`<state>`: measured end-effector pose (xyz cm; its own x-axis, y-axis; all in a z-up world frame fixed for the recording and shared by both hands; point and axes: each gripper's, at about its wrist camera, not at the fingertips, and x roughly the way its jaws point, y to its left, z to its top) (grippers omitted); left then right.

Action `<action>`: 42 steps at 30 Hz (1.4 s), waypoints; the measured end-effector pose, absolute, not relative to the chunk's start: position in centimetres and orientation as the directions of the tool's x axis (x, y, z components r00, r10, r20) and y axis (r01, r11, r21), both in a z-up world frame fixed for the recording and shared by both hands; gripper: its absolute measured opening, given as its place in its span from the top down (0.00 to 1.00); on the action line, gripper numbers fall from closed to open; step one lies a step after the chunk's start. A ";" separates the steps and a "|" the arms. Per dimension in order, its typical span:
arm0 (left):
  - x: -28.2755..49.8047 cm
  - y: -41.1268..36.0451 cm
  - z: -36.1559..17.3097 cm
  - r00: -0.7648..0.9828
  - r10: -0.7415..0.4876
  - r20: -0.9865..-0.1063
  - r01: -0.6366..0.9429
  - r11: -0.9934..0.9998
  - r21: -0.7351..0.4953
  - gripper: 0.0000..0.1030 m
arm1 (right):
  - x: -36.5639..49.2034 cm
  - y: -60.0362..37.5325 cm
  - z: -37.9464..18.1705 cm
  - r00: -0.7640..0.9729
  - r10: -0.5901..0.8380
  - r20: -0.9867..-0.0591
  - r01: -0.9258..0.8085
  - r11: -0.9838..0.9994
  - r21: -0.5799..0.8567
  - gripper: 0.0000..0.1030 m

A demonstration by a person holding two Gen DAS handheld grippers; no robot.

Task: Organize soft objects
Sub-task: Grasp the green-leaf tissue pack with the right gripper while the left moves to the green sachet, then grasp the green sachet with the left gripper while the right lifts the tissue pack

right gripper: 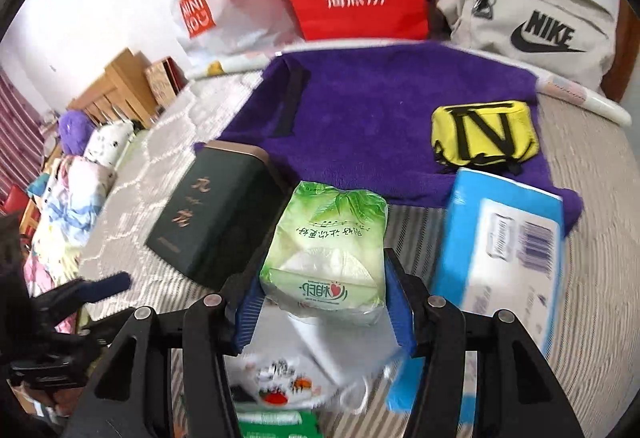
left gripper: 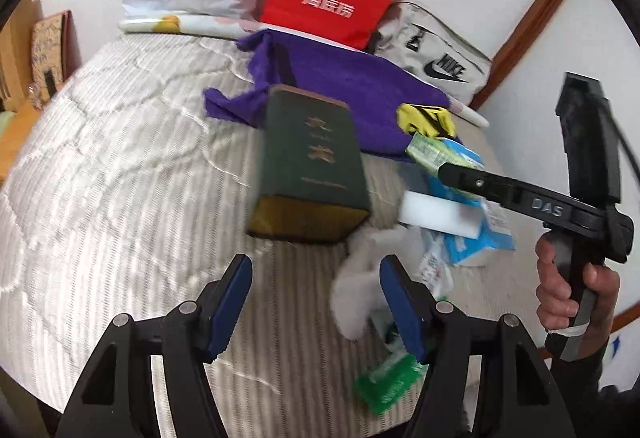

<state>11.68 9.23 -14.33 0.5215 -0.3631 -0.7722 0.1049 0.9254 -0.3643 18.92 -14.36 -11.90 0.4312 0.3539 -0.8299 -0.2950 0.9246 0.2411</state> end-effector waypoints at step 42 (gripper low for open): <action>4.6 -4.3 -19.7 0.527 -0.224 -0.820 0.439 0.898 0.037 0.34 | 4.3 -25.5 -17.4 0.511 0.350 -0.785 -0.210 0.936 0.281 0.47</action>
